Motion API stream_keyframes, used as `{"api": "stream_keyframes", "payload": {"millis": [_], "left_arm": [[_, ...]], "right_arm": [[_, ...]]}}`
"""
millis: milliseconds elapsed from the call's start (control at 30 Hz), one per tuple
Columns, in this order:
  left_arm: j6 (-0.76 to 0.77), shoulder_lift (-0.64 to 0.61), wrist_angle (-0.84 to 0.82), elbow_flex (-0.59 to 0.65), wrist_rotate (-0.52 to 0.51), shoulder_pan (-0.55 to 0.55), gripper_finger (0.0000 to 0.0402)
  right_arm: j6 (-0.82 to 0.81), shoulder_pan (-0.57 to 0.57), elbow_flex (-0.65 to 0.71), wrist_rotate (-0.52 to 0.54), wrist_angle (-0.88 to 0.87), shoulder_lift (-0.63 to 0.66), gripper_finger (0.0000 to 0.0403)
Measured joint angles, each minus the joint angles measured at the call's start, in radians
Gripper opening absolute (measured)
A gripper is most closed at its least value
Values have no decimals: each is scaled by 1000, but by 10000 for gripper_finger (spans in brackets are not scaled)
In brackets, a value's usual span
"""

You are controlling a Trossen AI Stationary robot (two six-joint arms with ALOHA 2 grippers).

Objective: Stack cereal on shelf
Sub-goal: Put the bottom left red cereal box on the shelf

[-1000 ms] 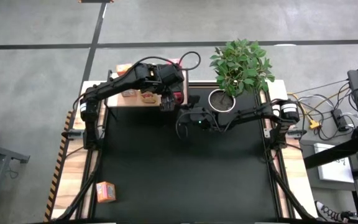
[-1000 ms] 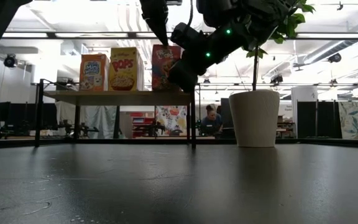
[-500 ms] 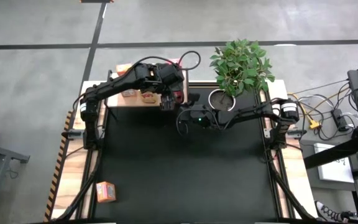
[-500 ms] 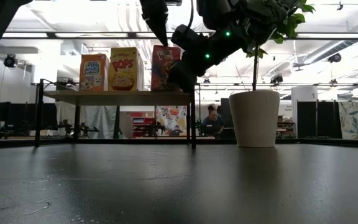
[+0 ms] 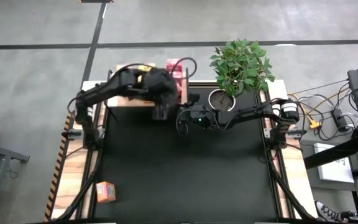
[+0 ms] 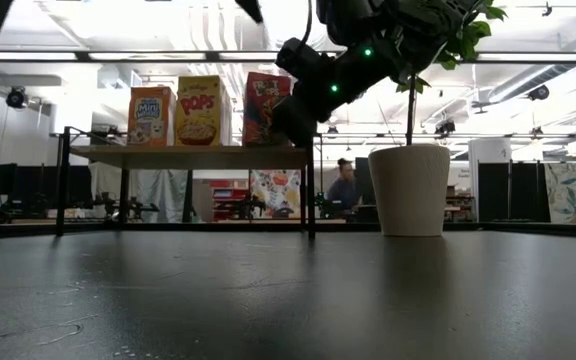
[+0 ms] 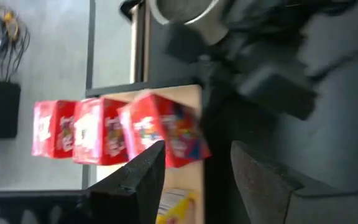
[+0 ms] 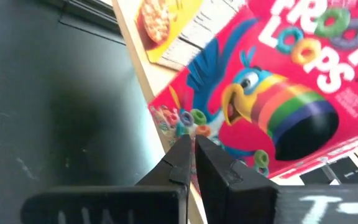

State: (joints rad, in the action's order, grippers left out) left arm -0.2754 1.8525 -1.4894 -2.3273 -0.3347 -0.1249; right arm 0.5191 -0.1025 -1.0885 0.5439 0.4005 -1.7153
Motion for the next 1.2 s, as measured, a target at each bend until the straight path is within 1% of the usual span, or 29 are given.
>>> {"api": "stream_keyframes", "payload": {"millis": [133,200,267,367,500,600,700,867,900,1000,1100,1133,1200], "left_arm": [[26,-61,42,78,0,65,141],[43,-100,72,144,-10,94,126],[68,-149,115,231,-68,120,112],[127,-241,180,394,-154,149,92],[178,-372,368,655,-166,171,72],[180,-454,560,839,-166,177,62],[172,-508,772,1000,-176,177,56],[123,-529,1119,1228,-182,177,51],[109,-527,1177,1264,-196,177,51],[79,-516,1314,1345,-304,176,49],[39,-503,1403,1401,-427,171,49],[25,-500,1432,1414,-446,168,49],[9,-497,1448,1429,-449,156,49]], "right_arm": [[-3,17,0,-1,1,6,12],[-3,24,0,2,-1,6,12],[-3,33,0,4,-5,6,12],[5,52,0,8,-11,9,12],[25,90,1,6,-48,46,12],[32,119,2,7,-97,94,12],[30,148,2,8,-162,153,12],[-40,188,3,6,-356,266,12],[-64,194,4,6,-389,285,12],[-136,209,9,6,-482,336,12],[-191,225,21,5,-521,364,12],[-200,229,27,5,-529,370,12],[-206,236,33,5,-523,374,12]]}}
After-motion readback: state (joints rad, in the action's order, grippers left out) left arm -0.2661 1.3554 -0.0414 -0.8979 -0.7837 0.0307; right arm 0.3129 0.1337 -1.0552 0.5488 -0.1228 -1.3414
